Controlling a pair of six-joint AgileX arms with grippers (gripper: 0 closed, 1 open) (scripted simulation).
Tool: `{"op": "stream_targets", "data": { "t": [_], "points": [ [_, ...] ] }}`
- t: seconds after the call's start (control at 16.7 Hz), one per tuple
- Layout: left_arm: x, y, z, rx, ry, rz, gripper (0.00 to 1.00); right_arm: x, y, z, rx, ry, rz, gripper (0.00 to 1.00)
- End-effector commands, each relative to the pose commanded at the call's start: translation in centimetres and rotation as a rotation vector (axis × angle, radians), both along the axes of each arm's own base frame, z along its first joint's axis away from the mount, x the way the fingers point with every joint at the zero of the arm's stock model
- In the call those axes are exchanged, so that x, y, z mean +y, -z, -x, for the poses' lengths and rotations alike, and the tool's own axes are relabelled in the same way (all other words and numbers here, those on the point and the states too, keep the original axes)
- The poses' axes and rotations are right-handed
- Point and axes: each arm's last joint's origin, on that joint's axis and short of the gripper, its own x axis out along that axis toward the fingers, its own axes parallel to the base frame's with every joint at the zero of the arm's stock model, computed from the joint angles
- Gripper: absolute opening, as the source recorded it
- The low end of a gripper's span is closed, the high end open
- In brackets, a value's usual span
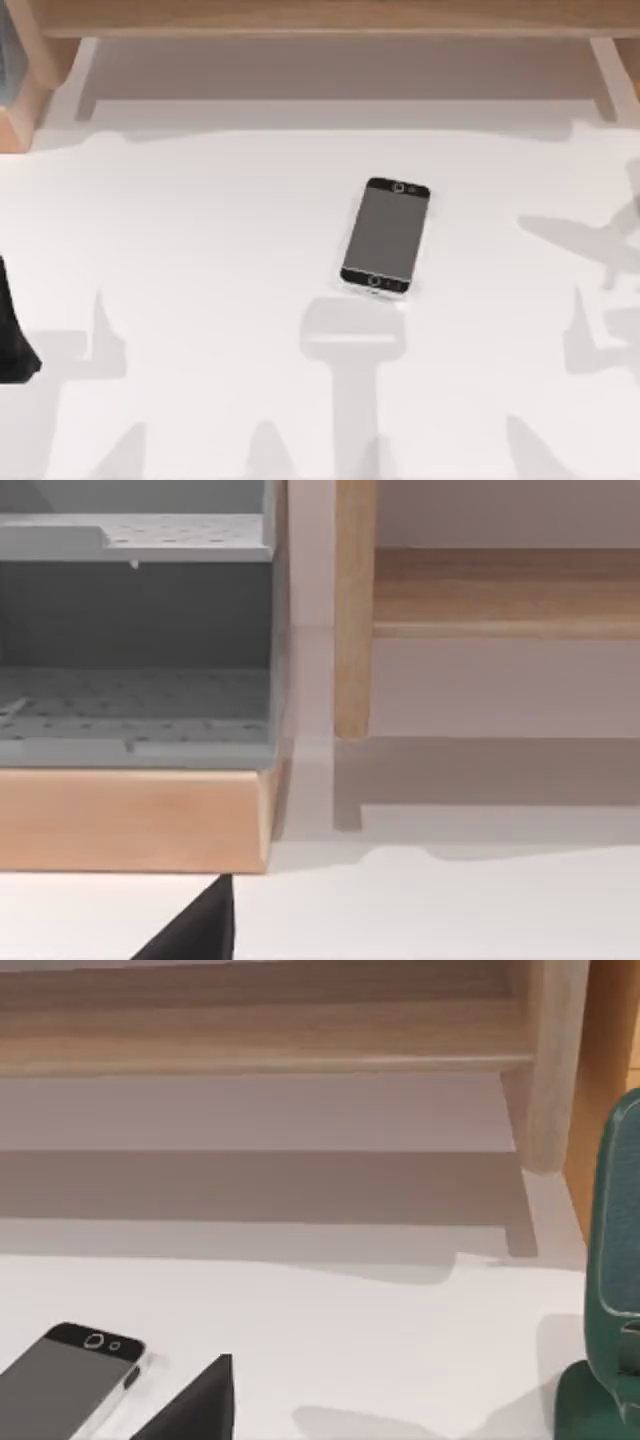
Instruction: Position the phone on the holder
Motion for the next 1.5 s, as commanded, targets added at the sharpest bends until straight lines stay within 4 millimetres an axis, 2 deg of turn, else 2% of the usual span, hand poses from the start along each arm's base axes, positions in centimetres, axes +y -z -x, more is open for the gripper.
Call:
{"op": "stream_targets", "data": {
  "t": [0.18,0.36,0.54,0.72,0.9,1.14,1.32,1.5],
  "points": [
    [0.0,0.0,0.0,0.0,0.0,0.0,1.0,1.4,-5.0,-1.2,0.139,-0.116,-0.053,1.0],
    [0.0,0.0,0.0,0.0,0.0,0.0,1.0,3.8,-10.8,-4.0,0.311,-0.221,-0.104,1.0],
    [0.0,0.0,0.0,0.0,0.0,0.0,1.0,7.5,-15.4,-8.5,0.516,-0.289,-0.139,1.0],
    [0.0,0.0,0.0,0.0,0.0,0.0,1.0,12.3,-17.0,-13.8,0.749,-0.304,-0.149,1.0],
    [0.0,0.0,0.0,0.0,0.0,0.0,1.0,17.3,-15.4,-18.6,0.981,-0.26,-0.133,1.0],
    [0.0,0.0,0.0,0.0,0.0,0.0,1.0,22.6,-10.6,-23.7,1.227,-0.131,-0.092,1.0],
    [0.0,0.0,0.0,0.0,0.0,0.0,1.0,24.9,-6.5,-26.7,1.339,-0.012,-0.066,1.0],
    [0.0,0.0,0.0,0.0,0.0,0.0,1.0,25.8,-2.8,-29.1,1.401,0.104,-0.05,1.0]
  ]
}}
